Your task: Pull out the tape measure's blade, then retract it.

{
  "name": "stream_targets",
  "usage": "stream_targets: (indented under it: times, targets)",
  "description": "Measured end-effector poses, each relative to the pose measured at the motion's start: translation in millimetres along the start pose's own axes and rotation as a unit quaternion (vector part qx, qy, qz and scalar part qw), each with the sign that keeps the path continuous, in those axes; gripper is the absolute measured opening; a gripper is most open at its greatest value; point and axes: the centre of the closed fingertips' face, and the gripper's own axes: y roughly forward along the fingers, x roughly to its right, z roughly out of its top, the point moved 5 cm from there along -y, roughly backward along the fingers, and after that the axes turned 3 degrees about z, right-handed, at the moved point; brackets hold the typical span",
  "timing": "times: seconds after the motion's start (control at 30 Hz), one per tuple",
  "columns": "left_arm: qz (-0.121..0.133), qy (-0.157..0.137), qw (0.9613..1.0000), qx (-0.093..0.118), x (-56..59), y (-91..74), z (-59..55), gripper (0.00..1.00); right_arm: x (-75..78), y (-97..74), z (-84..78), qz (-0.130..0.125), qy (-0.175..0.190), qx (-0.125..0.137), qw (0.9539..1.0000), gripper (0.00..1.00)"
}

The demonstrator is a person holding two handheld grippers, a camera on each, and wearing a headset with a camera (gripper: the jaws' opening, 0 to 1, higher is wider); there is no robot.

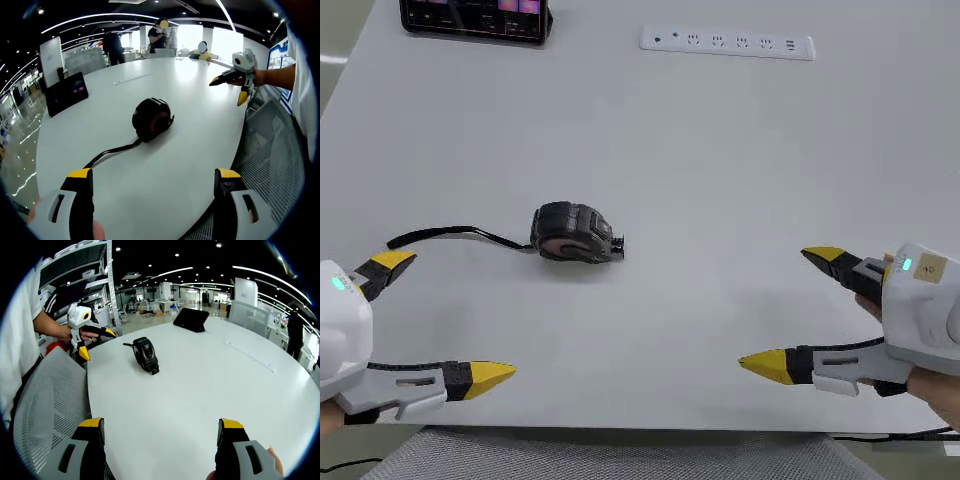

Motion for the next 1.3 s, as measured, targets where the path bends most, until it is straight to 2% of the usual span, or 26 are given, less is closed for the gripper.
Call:
stream_targets:
  times: [0.17, 0.27, 0.53, 0.9, 0.97, 1.3]
  targets:
    - [-0.003, 0.004, 1.0, 0.002, -1.0, -1.5, 0.0, 0.99, -1.3, -2.1, -0.3, 0.0, 0.005, 0.009, 1.0, 0.95]
    - [-0.005, 0.0, 1.0, 0.006, -1.9, -2.7, -0.1, 0.99, -3.6, -2.6, 1.4, 0.002, 0.015, 0.023, 0.9996, 0.95]
    - [-0.021, 0.005, 0.9998, 0.005, 4.1, -1.1, -1.0, 0.99, -3.2, -3.3, -5.4, 0.002, 0.024, 0.02, 0.9995, 0.93]
    - [-0.029, 0.0, 0.9996, 0.003, 5.5, 0.0, -2.5, 0.99, -1.3, -2.8, -9.1, 0.002, 0.027, 0.016, 0.9995, 0.93]
    - [-0.026, 0.008, 0.9996, 0.001, 5.0, 0.4, -3.0, 0.99, -1.0, -2.8, -9.6, 0.003, 0.026, 0.015, 0.9996, 0.92]
    - [-0.032, 0.012, 0.9994, -0.003, 6.0, 1.5, -3.2, 0.99, 0.5, -2.8, -11.3, 0.002, 0.025, 0.012, 0.9996, 0.92]
